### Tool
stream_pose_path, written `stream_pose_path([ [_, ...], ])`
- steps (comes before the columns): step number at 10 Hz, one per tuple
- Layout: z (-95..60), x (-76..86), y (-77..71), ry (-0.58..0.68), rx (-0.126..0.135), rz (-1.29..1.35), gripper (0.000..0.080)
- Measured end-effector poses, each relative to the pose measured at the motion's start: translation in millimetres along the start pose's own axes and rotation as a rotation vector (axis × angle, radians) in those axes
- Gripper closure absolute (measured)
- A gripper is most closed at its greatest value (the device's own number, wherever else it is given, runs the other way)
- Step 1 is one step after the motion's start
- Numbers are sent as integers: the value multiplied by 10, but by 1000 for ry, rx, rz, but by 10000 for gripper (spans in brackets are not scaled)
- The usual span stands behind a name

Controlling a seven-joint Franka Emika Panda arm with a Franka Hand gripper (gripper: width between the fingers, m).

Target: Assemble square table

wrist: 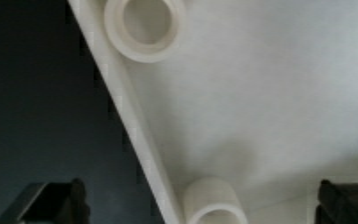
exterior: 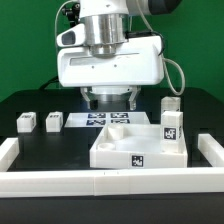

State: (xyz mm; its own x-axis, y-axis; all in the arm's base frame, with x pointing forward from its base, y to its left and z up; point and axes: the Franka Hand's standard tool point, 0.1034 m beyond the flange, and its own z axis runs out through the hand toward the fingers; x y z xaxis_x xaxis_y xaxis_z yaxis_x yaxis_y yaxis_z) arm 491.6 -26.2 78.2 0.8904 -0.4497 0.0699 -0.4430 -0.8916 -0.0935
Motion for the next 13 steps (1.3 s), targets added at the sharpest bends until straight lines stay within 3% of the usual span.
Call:
stream_pose_path([
  [5, 260, -71, 18, 67, -37, -53, 151],
  [7, 246, 116, 58, 103, -41, -51, 151],
  [8, 319, 71, 111, 90, -52, -44, 151],
  [13, -68, 102, -87, 60, 10, -40, 151],
])
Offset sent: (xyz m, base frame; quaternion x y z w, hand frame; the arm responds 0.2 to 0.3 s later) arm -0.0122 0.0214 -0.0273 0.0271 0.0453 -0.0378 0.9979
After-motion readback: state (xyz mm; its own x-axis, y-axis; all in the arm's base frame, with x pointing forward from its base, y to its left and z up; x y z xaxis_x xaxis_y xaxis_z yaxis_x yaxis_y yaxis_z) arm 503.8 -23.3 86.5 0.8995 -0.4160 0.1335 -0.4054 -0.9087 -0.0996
